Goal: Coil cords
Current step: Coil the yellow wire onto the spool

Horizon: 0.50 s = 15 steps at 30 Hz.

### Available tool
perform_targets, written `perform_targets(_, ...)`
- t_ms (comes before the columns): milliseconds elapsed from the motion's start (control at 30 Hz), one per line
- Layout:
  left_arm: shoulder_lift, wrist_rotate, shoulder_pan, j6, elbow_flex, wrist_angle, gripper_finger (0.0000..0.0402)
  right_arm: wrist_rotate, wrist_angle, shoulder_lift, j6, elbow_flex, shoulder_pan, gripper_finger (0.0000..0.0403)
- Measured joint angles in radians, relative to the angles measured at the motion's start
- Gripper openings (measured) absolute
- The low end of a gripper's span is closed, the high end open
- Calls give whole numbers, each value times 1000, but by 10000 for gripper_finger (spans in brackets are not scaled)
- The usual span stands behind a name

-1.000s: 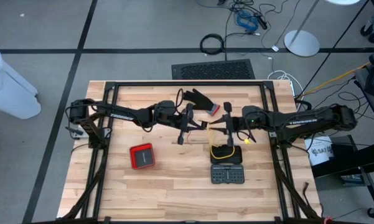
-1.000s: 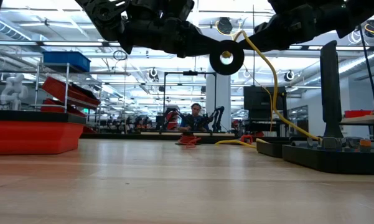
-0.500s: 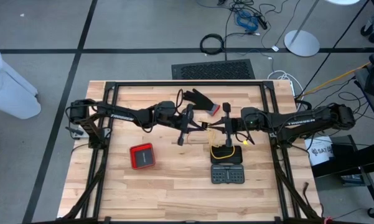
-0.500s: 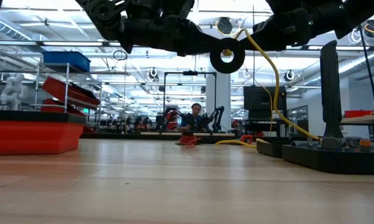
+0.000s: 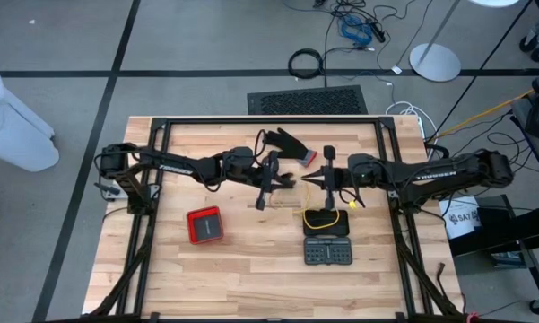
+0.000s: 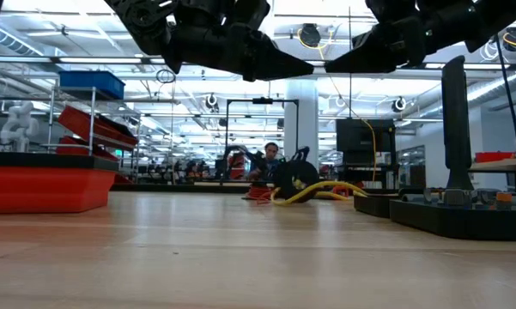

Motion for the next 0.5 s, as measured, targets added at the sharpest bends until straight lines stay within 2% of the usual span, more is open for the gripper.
perform_targets(167, 0, -23, -2, 18, 0, -20, 2, -1, -97, -37, 35, 0, 0, 0)
perform_targets(333, 1, -119, 20, 23, 0, -109, 2, 29, -162, -21, 75, -11, -3, 23)
perform_targets(500, 32, -185, 86, -110, -25, -127, 20, 53, -134, 6, 134, -61, -27, 57)
